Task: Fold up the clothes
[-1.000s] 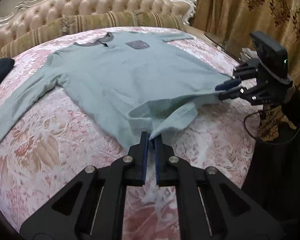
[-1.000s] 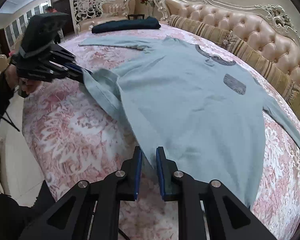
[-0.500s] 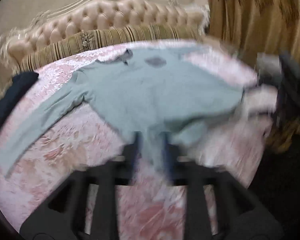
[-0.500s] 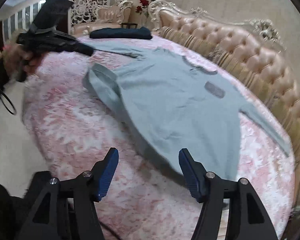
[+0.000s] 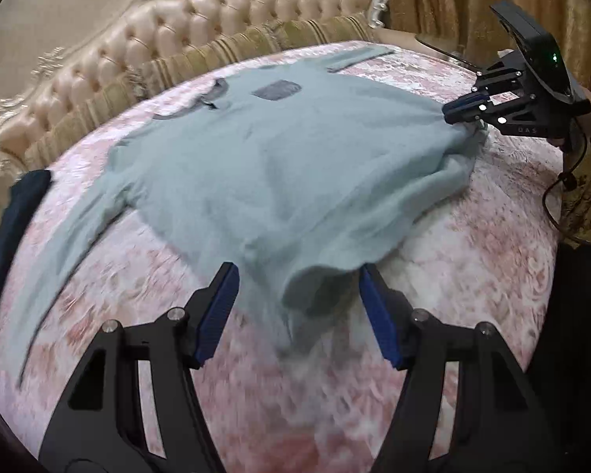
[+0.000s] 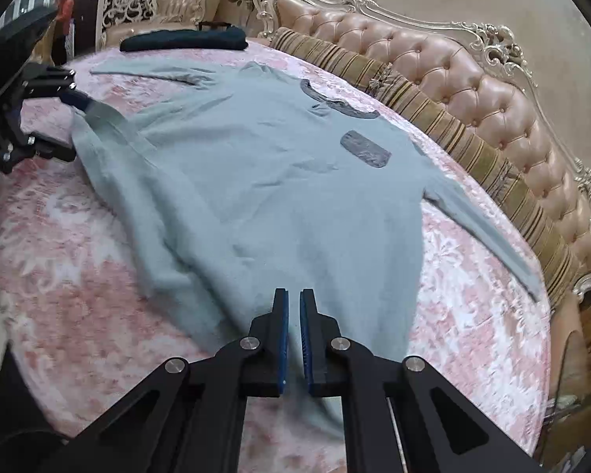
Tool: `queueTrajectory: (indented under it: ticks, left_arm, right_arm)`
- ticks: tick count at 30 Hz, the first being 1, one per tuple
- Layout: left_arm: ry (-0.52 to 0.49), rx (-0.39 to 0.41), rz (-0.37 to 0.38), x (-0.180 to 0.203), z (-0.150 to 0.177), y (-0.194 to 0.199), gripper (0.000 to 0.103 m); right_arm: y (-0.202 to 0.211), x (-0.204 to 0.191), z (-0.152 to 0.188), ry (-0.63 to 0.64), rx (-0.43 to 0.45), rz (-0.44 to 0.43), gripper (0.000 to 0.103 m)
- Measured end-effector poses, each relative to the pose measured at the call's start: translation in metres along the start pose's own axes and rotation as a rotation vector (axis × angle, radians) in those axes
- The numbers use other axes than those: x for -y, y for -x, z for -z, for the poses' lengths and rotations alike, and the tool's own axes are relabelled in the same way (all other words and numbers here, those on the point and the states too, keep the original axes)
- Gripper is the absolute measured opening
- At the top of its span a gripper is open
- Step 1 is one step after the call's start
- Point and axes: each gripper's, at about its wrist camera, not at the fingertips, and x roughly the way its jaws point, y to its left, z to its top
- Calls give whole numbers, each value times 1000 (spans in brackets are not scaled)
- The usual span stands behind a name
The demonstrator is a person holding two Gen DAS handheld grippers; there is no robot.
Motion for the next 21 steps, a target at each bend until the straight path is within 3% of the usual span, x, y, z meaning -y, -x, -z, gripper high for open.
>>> queueTrajectory:
  ticks: [1,7,9,11,14,21]
  left_arm:
    - [26,1,39,-5,-3,-1,8]
    - [205,29,186,-40,-14,-8,6]
    - [324,35,235,-58,-16,-14,6]
    - [445,36,285,-76,-17,-20,6]
    - [556,1,331,-91,-16,-29,6]
    - [565,-35,316,-93,-26,-24,6]
  right_arm:
    - [1,0,0,-1,4,-5,6]
    - [16,-8,0,-6,42,-67,10]
    - [21,-11,0,-8,55,-88,26]
    - [26,-13,1,-10,67,-108,60]
    - [34,-17,1,-12,86,-139,78]
    - [10,-59,-11,154,92,18,79]
